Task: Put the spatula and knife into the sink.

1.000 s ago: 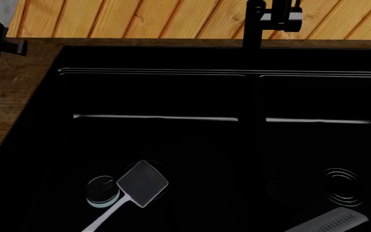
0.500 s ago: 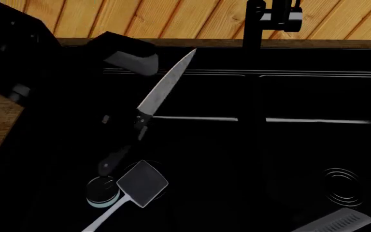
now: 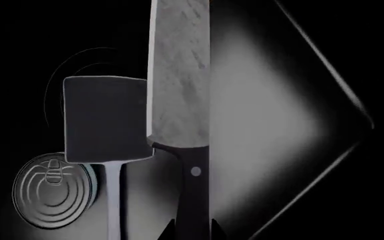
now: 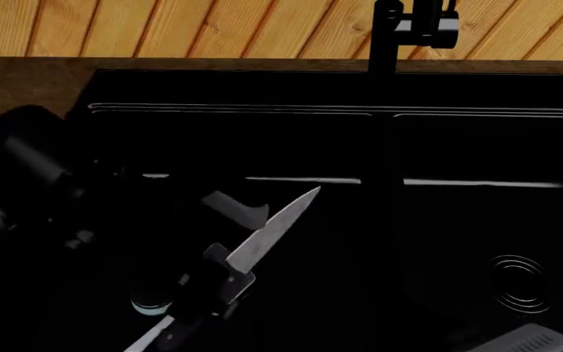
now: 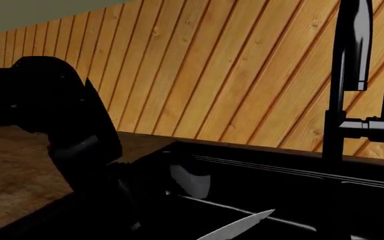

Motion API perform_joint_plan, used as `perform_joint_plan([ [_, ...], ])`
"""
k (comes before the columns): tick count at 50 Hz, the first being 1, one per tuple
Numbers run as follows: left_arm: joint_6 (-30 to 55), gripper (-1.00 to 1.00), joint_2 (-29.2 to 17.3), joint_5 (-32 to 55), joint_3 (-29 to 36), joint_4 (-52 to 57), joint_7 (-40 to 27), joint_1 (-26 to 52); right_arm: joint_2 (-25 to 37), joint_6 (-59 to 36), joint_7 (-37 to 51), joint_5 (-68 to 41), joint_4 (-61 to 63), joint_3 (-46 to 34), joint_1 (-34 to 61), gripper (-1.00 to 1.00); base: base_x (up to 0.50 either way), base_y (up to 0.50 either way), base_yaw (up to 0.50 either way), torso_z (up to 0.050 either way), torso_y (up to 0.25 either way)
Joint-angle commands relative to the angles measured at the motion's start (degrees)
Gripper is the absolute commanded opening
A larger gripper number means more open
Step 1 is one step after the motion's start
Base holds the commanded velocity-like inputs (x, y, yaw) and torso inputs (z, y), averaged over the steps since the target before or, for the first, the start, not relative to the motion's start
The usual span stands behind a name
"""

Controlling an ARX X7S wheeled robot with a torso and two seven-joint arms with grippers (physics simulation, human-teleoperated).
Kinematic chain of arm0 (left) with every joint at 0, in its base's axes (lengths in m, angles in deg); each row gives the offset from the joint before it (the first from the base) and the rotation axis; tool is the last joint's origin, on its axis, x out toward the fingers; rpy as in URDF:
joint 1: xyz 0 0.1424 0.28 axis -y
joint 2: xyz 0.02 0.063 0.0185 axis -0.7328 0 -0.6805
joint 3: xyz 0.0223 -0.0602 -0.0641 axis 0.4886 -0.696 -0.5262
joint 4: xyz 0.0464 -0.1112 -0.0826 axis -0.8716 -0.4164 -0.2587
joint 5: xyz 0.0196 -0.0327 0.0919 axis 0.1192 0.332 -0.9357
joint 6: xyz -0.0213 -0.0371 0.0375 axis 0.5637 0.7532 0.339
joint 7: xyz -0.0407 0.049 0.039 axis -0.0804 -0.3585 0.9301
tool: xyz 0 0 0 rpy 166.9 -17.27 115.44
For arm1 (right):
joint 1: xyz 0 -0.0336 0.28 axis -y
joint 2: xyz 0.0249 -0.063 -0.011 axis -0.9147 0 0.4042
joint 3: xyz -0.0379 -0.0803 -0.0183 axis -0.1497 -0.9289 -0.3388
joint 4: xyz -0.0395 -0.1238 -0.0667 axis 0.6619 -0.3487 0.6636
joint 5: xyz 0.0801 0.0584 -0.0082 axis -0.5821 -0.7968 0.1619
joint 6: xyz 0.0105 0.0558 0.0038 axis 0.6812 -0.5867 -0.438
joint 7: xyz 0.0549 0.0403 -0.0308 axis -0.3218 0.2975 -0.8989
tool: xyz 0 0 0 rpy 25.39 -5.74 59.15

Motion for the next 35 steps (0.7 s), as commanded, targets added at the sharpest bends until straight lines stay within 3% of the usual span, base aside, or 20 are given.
perform_joint_plan([
  [1, 2.64, -1.00, 0.26, -6.80, -2.27, 1.18, 1.27, -5.40, 0.00, -0.94, 0.46, -0.33, 0.69, 0.34, 0.28, 1.00, 0.00, 0.00, 0.00, 0.000, 0.000],
  [12, 5.60, -1.00, 0.26, -12.96, -2.89, 2.28, 1.90, -8.77, 0.78, -1.47, 1.74, -1.62, 1.63, 0.89, 0.93, 1.00, 0.00, 0.00, 0.00, 0.000, 0.000],
  [23, 5.60, -1.00, 0.26, -9.31, -2.98, 1.27, -0.94, -8.43, 1.19, -1.29, 1.99, -1.70, 1.83, 0.89, 0.79, 1.00, 0.00, 0.00, 0.00, -0.002, 0.000],
  [24, 6.02, 1.00, 0.26, -9.62, -2.67, 1.61, 0.03, -8.33, 1.13, -1.23, 1.91, -1.51, 1.77, 0.76, 0.74, 1.00, 0.00, 0.00, 0.00, 0.000, 0.000],
  [35, 4.19, 1.00, 0.26, -10.64, -2.75, 2.27, 0.26, -6.88, 1.37, -1.42, 2.38, -1.82, 2.14, 0.48, 1.21, 1.00, 0.00, 0.00, 0.00, -0.002, 0.000],
])
